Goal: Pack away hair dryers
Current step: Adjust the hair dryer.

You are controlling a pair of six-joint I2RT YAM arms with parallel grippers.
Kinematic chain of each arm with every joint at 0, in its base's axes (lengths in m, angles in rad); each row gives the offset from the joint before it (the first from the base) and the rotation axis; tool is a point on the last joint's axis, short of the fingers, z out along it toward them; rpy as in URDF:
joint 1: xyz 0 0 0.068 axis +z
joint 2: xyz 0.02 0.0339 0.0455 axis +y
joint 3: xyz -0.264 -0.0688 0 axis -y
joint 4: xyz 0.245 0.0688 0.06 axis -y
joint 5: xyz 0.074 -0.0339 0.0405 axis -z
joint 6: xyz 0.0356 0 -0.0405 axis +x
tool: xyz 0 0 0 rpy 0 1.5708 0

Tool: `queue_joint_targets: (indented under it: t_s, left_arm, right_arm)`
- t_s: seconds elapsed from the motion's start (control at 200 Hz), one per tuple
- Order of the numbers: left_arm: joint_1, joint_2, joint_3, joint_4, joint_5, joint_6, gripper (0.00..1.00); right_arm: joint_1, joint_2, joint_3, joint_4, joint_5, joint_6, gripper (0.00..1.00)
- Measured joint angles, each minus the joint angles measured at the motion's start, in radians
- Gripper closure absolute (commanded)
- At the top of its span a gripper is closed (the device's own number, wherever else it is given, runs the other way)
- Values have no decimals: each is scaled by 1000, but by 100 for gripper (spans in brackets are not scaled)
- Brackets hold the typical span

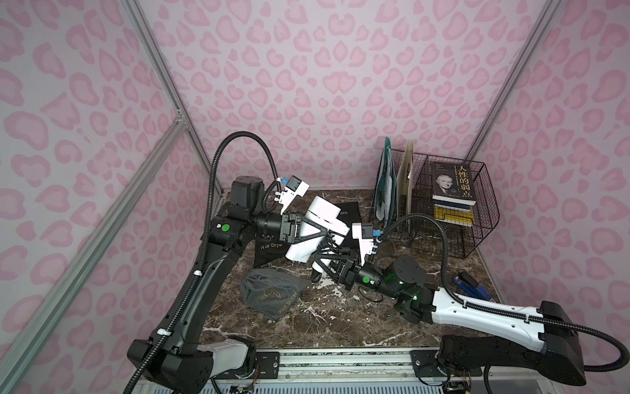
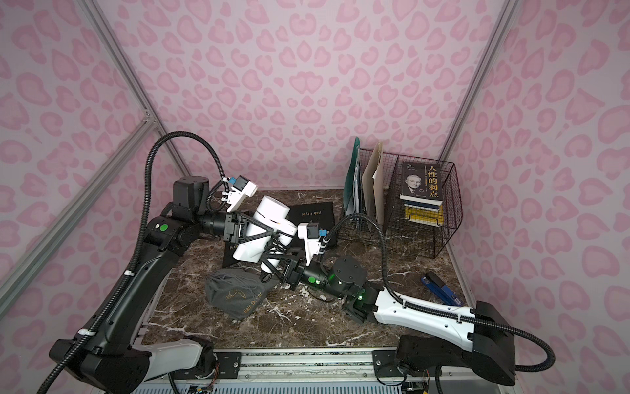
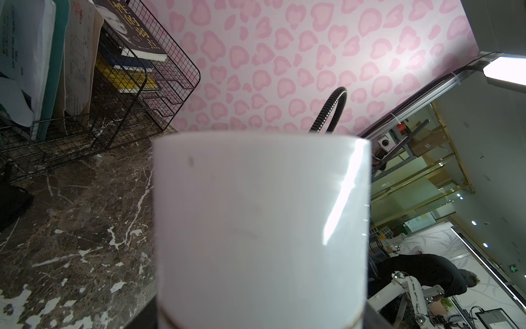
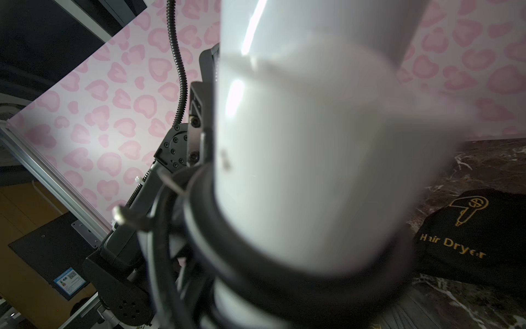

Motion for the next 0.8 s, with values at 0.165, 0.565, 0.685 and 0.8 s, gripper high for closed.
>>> queue_joint_targets:
  t_s: [0.165, 0.565, 0.685, 0.8]
  left_arm:
    - [2, -9, -21, 42, 6, -3, 98]
    - [0, 2, 46, -106, -71, 93, 1]
    - [0, 11, 99, -186, -119, 158, 1]
    - [0, 19, 146, -252, -176, 218, 1]
  right_arm:
    - [-1, 19, -2, 37, -1, 17, 77]
    - [-10, -34, -47, 2, 62, 27, 100]
    - [-15, -67, -66, -11, 102, 24, 100]
    - [-25, -103, -90, -47, 139, 28, 100]
